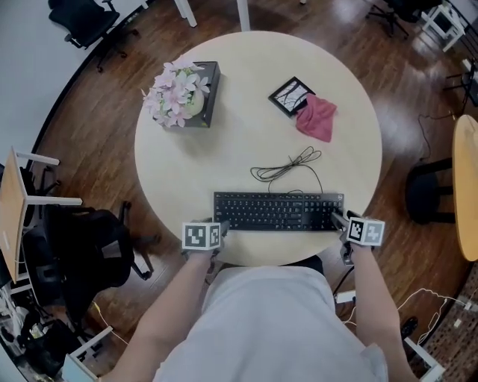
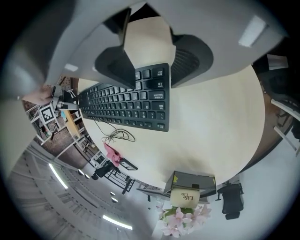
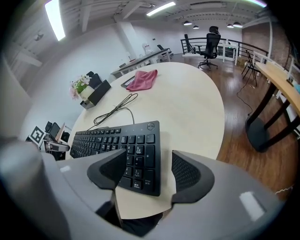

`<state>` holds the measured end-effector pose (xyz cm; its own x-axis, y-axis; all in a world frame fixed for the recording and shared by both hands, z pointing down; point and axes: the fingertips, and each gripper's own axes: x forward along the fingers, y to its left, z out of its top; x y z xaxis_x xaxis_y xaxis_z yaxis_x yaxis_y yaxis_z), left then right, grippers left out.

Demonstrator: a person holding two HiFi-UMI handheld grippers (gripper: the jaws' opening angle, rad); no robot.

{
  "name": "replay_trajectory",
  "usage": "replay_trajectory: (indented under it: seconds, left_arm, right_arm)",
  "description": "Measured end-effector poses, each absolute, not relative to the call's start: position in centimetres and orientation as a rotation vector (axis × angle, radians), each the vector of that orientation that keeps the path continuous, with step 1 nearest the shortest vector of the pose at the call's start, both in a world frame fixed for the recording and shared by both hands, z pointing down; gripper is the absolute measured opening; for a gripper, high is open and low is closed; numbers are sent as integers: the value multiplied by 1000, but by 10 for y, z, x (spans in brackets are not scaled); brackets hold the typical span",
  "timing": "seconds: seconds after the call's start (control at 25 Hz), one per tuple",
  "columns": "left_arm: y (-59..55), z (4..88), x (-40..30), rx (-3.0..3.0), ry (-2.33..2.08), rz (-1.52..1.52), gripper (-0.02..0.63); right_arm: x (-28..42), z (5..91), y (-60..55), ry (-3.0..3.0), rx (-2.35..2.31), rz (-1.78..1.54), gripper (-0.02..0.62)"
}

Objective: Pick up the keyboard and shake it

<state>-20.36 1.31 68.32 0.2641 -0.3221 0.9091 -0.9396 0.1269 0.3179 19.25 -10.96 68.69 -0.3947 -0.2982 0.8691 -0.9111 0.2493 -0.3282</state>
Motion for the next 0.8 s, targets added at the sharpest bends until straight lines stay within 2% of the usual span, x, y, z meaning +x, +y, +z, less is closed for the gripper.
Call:
replay_trajectory:
  seconds: [0.28, 0.52, 0.8]
  left_arm:
    - [-12, 698, -209, 1427, -1282, 616, 328]
    - [-14, 699, -227, 1412, -1302, 562, 331]
    - [-28, 693, -215, 1440, -1303, 527, 331]
  right_arm:
    - [187, 697, -104, -1828, 1058, 1237, 307]
    - [176, 700, -104, -1837, 1008, 1271, 304]
    - [168, 693, -114, -1834, 1014, 1187, 308]
